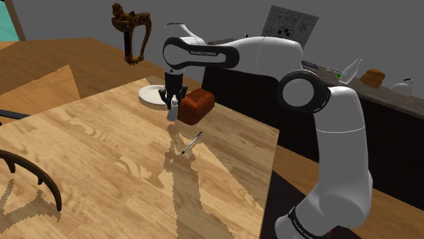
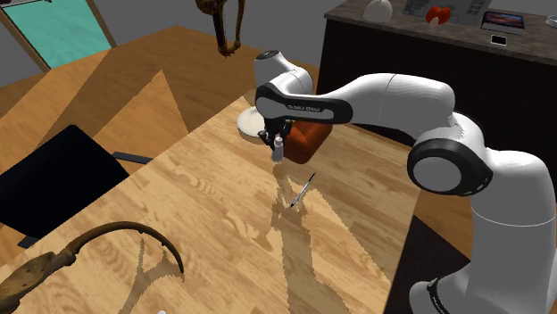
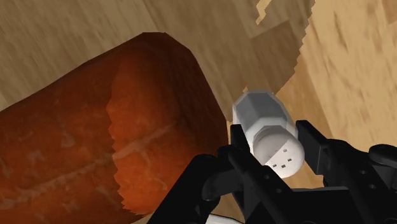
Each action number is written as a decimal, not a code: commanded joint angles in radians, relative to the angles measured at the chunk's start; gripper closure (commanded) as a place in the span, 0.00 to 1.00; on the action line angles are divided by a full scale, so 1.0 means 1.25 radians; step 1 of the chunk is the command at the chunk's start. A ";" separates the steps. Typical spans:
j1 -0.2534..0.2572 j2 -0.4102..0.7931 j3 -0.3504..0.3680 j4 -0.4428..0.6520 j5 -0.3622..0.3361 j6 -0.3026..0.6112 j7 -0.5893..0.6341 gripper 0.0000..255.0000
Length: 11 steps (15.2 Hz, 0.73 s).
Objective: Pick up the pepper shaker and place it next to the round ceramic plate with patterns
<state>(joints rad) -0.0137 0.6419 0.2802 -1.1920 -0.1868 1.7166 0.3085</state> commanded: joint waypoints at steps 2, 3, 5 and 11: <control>-0.001 0.003 -0.001 -0.016 -0.001 0.019 0.002 1.00; -0.001 0.004 -0.001 -0.016 -0.001 0.019 0.002 1.00; -0.001 0.004 -0.001 -0.016 -0.001 0.019 0.002 1.00; -0.001 0.004 -0.001 -0.015 -0.001 0.019 0.002 0.00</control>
<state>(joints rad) -0.0145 0.6463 0.2797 -1.2114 -0.1881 1.7407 0.3110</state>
